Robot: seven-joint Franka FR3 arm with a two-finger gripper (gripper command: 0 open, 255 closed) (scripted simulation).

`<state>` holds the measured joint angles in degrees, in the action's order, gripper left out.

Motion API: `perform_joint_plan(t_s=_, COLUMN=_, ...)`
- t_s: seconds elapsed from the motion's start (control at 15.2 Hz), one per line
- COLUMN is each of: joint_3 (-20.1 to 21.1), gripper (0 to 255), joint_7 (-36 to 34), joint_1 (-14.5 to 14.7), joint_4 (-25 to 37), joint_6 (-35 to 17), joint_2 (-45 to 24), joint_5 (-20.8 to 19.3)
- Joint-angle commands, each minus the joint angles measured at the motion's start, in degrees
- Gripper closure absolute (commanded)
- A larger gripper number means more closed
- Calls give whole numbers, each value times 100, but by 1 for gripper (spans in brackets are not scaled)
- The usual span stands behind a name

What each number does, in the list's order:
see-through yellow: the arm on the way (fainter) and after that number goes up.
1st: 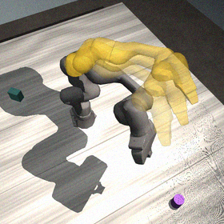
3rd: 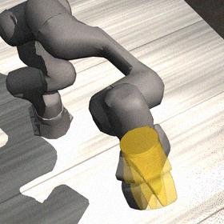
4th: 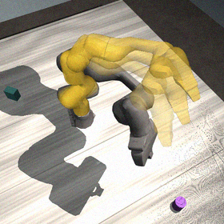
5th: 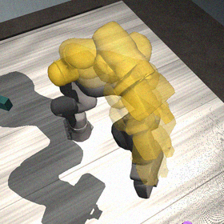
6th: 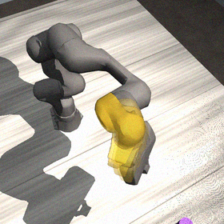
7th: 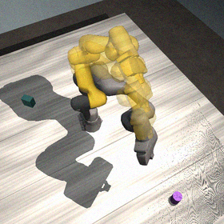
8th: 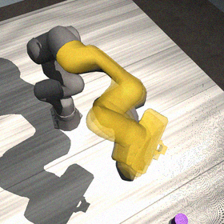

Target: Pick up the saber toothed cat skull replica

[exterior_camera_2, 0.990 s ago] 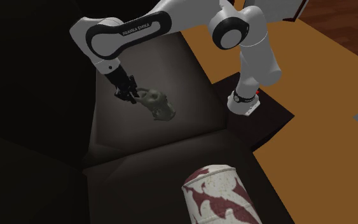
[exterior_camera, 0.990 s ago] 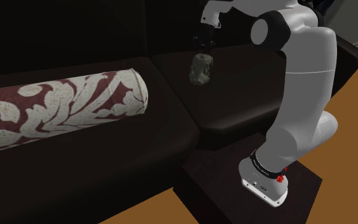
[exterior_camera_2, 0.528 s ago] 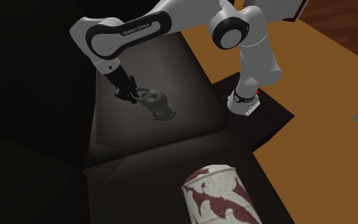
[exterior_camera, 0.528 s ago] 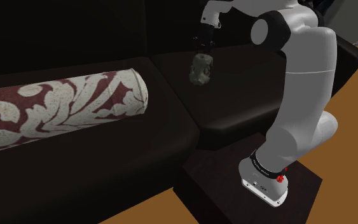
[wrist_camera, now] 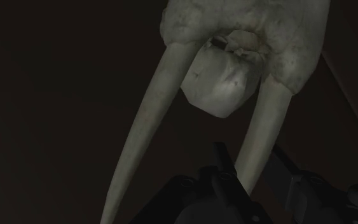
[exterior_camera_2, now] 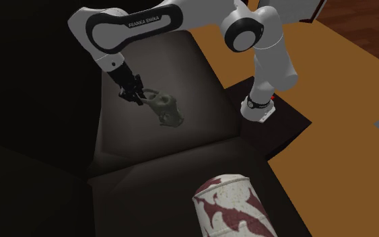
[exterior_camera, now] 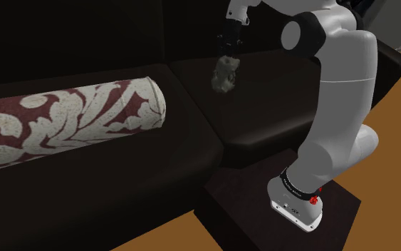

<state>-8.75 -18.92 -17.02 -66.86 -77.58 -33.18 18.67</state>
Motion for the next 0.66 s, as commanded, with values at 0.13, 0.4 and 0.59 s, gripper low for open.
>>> perform_joint_plan(t_s=0.13, joint_3=7, gripper=255, joint_7=-76, joint_1=-41, joint_4=357, joint_6=318, joint_2=-27, joint_5=14)
perform_joint_plan(t_s=0.4, joint_3=22, gripper=255, joint_7=-168, joint_1=-89, joint_4=794, joint_6=663, joint_2=-106, joint_5=41)
perform_joint_plan(t_s=0.59, joint_3=28, gripper=255, joint_7=-197, joint_1=-105, joint_4=935, joint_6=768, joint_2=-137, joint_5=51)
